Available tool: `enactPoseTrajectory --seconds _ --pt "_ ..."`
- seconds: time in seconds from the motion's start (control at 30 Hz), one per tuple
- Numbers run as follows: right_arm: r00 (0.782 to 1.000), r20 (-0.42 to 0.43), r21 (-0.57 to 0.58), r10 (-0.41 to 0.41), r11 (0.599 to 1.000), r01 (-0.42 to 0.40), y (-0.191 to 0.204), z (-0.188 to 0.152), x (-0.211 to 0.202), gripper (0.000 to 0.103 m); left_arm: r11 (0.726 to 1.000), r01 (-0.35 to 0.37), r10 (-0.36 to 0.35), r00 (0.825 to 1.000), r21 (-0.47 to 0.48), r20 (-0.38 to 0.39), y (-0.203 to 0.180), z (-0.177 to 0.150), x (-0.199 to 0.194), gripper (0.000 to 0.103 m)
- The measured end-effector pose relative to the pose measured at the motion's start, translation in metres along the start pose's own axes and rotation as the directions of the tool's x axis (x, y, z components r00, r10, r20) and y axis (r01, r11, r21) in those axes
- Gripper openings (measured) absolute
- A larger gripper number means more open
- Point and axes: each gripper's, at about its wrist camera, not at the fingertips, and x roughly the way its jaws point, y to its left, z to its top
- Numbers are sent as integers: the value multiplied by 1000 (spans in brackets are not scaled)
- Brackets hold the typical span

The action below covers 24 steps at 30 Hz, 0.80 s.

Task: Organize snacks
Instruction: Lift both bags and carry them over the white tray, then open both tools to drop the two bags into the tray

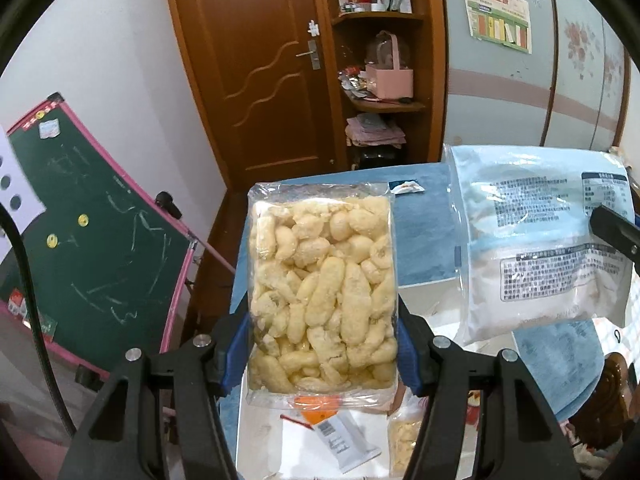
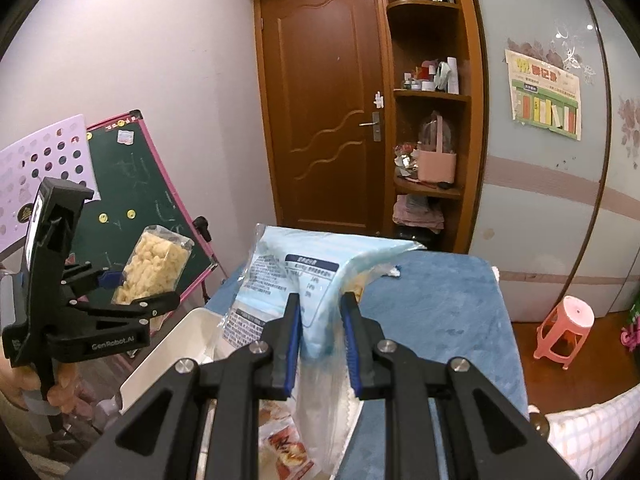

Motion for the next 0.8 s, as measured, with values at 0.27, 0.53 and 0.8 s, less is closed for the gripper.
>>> enactPoseTrajectory --seconds 0.27,0.53,0.8 --pt "999 -44 -22 30 999 -31 24 -28 1 20 999 -27 24 997 -38 -76 11 -36 17 59" --pt "984 -152 -47 93 994 -101 46 -54 23 19 999 -28 22 987 -40 -158 12 -65 41 59" --pt "963 -235 -53 133 987 -150 58 -65 41 20 999 -39 36 984 -15 -172 5 -73 50 59"
